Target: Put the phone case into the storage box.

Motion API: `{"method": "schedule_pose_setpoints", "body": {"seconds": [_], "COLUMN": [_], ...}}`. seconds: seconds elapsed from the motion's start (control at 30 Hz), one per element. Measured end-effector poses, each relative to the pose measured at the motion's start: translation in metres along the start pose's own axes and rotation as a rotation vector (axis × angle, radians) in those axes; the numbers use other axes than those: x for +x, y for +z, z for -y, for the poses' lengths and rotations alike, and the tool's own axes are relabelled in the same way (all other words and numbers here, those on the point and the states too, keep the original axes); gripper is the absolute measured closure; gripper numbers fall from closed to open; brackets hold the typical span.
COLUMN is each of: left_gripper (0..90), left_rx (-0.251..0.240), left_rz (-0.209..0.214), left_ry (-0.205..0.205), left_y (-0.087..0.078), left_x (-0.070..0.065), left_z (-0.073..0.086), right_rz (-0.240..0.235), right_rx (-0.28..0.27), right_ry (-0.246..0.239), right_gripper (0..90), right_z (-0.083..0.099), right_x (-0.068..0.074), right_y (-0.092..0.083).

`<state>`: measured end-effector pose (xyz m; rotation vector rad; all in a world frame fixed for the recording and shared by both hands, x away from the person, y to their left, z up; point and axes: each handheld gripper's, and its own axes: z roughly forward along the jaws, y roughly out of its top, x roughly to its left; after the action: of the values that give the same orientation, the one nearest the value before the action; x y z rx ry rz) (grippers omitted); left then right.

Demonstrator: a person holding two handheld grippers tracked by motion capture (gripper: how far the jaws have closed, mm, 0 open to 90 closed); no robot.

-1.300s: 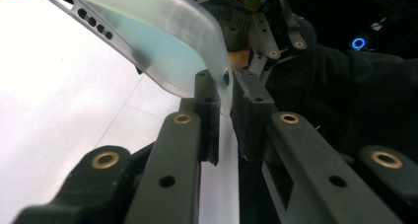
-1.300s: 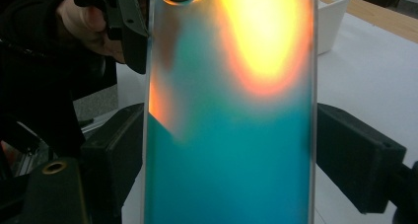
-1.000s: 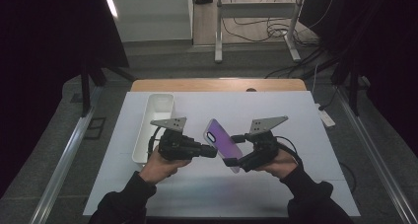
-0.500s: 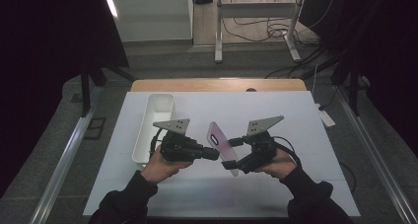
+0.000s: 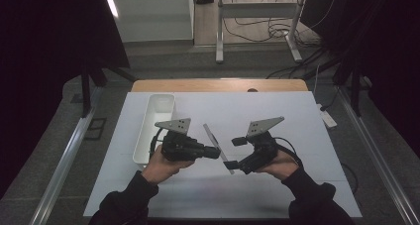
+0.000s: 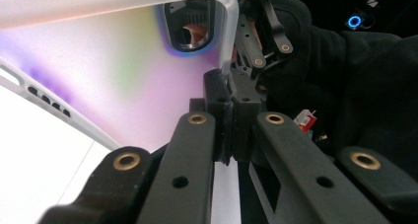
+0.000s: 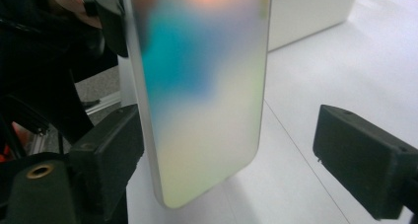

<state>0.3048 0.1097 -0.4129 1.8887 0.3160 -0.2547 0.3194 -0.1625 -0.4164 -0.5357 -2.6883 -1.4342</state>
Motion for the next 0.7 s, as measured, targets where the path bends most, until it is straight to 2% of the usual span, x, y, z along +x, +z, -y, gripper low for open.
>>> {"method": "schedule_pose_setpoints", "body": {"seconds": [0.43, 0.7], "left_gripper": [88.6, 88.5], "left_rx": [0.046, 0.060], "left_rz": [-0.106, -0.154], "left_ry": [0.002, 0.001], "left_y": [-0.0024, -0.0054], "left_x": [-0.0030, -0.0027], "left_z": [-0.0057, -0.0086], "right_rz": [0.122, 0.185], "right_rx": [0.048, 0.070], "right_ry": [0.017, 0.022], "right_gripper": [0.0, 0.0], "right_z": [0.0039, 0.0081], "right_x": [-0.0007, -0.0012], "right_y": [-0.0009, -0.0045]}}
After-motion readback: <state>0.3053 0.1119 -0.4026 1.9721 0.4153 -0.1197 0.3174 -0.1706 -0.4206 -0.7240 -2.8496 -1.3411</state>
